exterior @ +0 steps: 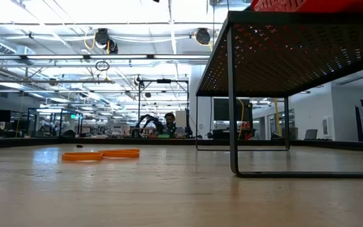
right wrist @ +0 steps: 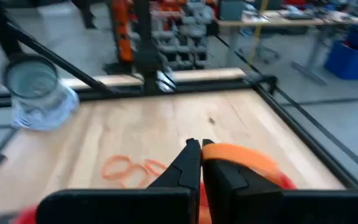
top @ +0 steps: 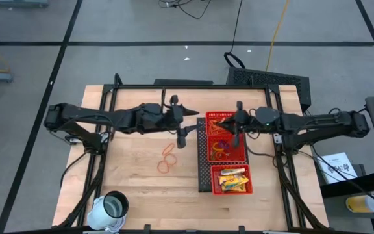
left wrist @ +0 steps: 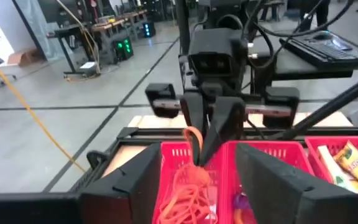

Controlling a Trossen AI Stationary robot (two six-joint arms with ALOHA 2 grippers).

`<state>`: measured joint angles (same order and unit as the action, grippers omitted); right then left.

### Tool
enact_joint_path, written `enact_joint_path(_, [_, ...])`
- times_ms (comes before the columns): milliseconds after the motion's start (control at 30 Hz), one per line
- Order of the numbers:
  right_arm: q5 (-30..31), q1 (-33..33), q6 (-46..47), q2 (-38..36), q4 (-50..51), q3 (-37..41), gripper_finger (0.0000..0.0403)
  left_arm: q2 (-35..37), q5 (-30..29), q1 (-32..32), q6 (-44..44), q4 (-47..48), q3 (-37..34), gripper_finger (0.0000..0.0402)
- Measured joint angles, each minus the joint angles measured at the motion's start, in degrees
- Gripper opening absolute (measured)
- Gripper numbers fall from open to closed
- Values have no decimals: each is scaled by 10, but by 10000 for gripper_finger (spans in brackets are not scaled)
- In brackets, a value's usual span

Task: Pick & Place Office Desk Supplies
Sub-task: Put the orange rubber band into the top red bin on the shelf

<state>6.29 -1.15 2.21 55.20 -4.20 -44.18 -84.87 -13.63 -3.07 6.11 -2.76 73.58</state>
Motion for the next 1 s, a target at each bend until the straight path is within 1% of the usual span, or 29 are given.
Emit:
enact_joint_path(100, [25, 0, 4, -28, 51, 0, 1, 12, 0, 0, -2, 36, 0, 226])
enact_joint_path(200, [29, 0, 21, -46, 99, 0, 1, 13, 0, 2, -13, 59, -1, 232])
enact_joint_path(333, [29, 0, 31, -54, 131, 0, 4, 10, -4, 5, -24, 72, -1, 234])
enact_joint_path(467, [29, 0, 31, -51, 143, 0, 24, 7, -5, 8, -33, 72, -1, 235])
enact_joint_path(567, [29, 0, 31, -48, 145, 1, 57, 8, -5, 9, -37, 71, -1, 235])
enact_joint_path(733, [46, 0, 46, -45, 146, 1, 132, 8, -5, 9, -38, 72, -1, 235])
enact_joint_path(833, [34, 0, 61, -45, 158, 1, 172, 8, -5, 9, -41, 73, -1, 235])
enact_joint_path(900, [9, 0, 70, -45, 179, 1, 192, 8, -5, 9, -41, 73, -1, 235])
enact_joint_path(967, [18, 0, 78, -45, 180, 1, 207, 8, -5, 9, -46, 74, -1, 235])
enact_joint_path(1000, [36, 0, 89, -48, 178, 1, 213, 8, -5, 9, -48, 75, -1, 235])
